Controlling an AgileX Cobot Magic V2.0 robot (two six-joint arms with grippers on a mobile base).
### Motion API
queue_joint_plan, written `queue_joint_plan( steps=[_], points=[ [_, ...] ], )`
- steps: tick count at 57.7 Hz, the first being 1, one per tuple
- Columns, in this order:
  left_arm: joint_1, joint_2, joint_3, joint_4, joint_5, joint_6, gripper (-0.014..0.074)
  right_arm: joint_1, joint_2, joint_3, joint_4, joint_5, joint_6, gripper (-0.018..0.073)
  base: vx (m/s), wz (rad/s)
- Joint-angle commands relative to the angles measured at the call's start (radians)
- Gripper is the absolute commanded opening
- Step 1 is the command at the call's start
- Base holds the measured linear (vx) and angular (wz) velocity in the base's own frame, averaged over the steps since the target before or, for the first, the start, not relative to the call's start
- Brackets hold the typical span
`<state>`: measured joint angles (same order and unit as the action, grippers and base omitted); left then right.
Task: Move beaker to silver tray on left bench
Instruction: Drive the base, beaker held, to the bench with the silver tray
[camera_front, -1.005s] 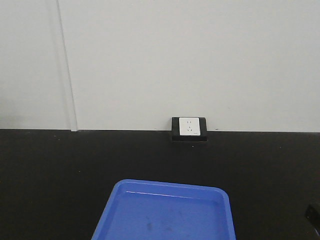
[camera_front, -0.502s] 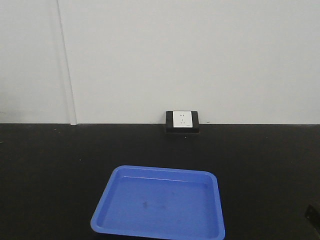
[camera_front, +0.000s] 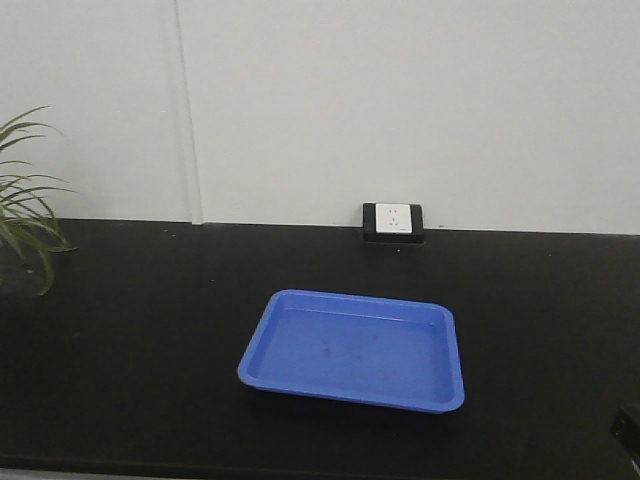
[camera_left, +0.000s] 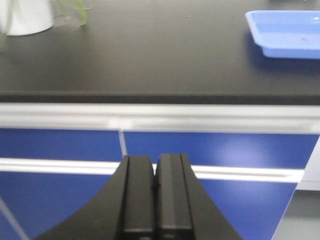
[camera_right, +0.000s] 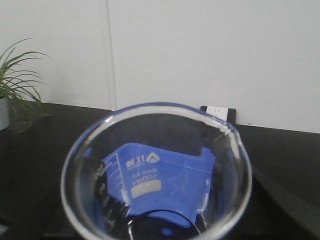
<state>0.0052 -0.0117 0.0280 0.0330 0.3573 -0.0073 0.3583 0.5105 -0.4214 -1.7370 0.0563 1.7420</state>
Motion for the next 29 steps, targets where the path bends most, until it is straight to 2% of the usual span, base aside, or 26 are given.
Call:
queue_joint_plan(
  steps=[1,29],
  points=[
    [-0.006,-0.016,0.028,-0.002,-0.078,-0.003,0.0001,-0.004,0.002,-0.033,-0.014,0.028,-0.003,-0.0008,-0.31,0.27],
    [-0.006,-0.016,0.028,-0.002,-0.078,-0.003,0.0001,-0.004,0.002,-0.033,-0.015,0.028,-0.003,-0.0008,-0.34,0.3]
  ],
)
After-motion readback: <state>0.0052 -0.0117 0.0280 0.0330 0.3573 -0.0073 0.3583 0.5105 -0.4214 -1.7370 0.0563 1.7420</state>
